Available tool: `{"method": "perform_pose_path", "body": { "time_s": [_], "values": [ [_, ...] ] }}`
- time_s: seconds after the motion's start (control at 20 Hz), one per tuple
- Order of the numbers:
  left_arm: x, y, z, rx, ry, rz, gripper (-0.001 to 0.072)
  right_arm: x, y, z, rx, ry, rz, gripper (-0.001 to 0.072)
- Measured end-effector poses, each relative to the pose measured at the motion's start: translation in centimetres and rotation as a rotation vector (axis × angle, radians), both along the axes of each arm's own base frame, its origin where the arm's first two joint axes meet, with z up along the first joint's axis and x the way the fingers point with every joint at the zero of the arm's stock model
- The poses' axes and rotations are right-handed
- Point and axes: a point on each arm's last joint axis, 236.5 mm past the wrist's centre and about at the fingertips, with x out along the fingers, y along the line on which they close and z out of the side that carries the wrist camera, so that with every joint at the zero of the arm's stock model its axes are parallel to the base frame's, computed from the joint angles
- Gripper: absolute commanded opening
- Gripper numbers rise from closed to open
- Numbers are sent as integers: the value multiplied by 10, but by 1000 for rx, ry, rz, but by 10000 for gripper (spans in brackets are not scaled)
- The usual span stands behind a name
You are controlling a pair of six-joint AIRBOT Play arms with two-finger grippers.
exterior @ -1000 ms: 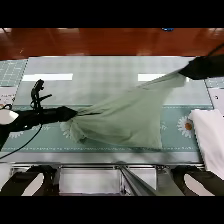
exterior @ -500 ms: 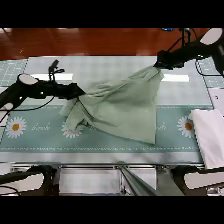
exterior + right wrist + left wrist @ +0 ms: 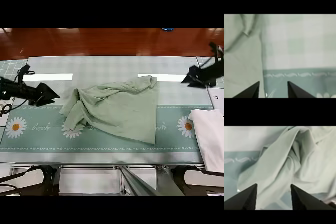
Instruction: Fold the shirts.
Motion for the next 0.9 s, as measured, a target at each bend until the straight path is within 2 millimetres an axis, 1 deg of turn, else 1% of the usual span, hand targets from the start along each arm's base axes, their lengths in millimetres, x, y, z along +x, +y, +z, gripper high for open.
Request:
{"method": "perform_pose_path", "body": {
  "time_s": [0.05, 0.15, 0.25, 0.4, 0.5, 0.7, 0.9],
  "values": [
    [-6, -7, 0, -71, -3, 19, 510, -16, 0, -11, 33, 5, -29, 404],
    [-16, -27, 0, -208, -26, 34, 510, -47, 7, -34, 107, 8, -79, 404],
    [-24, -41, -5, -277, -46, 37, 510, -74, 17, -53, 169, 1, -122, 404],
    [-26, -55, -16, -315, -58, 39, 510, -100, 29, -68, 212, -2, -142, 404],
    [-22, -59, -26, -304, -64, 52, 510, -110, 36, -72, 234, 1, -141, 404],
    [-12, -67, -46, -250, -74, 72, 510, -119, 43, -74, 257, 4, -133, 404],
    [-1, -72, -56, -218, -80, 70, 510, -123, 46, -75, 269, 12, -123, 404]
  ]
}}
